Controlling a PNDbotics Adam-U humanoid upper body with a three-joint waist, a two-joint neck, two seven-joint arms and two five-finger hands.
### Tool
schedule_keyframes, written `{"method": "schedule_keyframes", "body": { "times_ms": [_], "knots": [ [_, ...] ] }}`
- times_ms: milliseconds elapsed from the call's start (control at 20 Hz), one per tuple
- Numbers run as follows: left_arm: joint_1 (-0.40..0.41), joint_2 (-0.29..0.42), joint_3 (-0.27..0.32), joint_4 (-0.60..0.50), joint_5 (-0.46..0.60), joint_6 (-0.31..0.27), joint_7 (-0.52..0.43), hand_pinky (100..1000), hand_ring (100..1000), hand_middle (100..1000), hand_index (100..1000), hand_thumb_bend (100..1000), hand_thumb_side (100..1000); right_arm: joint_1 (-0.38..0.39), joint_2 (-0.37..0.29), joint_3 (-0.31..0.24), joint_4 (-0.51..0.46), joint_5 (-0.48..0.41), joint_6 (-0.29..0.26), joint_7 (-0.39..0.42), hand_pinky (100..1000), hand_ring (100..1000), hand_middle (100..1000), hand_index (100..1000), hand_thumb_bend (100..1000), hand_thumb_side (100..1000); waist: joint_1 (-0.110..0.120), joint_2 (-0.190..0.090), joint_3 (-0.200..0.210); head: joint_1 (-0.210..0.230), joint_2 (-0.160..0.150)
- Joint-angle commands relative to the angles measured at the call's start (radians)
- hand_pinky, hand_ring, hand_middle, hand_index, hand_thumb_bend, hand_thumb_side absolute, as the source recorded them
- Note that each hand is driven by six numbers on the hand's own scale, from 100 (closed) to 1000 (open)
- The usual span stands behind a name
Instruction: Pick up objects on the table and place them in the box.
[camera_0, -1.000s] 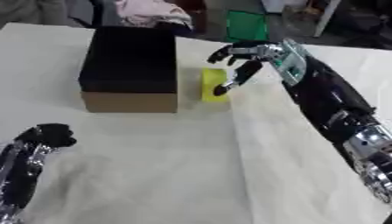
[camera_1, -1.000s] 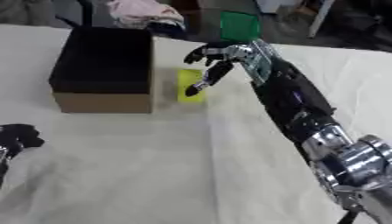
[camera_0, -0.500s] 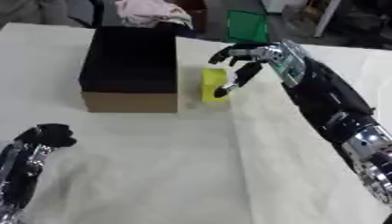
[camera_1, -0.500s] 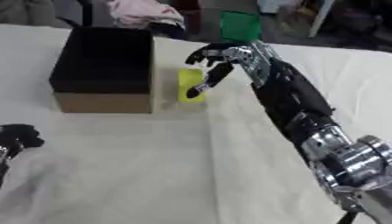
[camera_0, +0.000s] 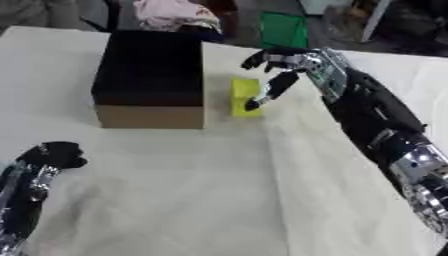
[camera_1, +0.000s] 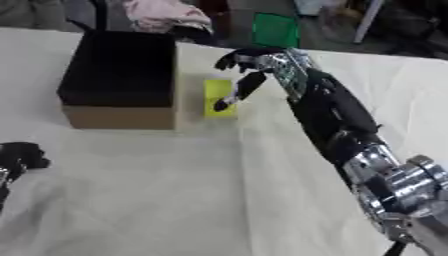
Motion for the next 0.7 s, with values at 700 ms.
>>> {"method": "schedule_keyframes", "body": {
  "times_ms": [700],
  "knots": [
    [-0.013, 0.001, 0.001, -0.019, 0.002, -0.001, 0.002, 703, 595, 568, 671, 461, 673, -0.006, -0.003, -0.006, 0.005, 0.027, -0.015, -0.105, 807, 876, 684, 795, 683, 468, 0.009, -0.009, 0.006, -0.013, -0.018]
  ]
}}
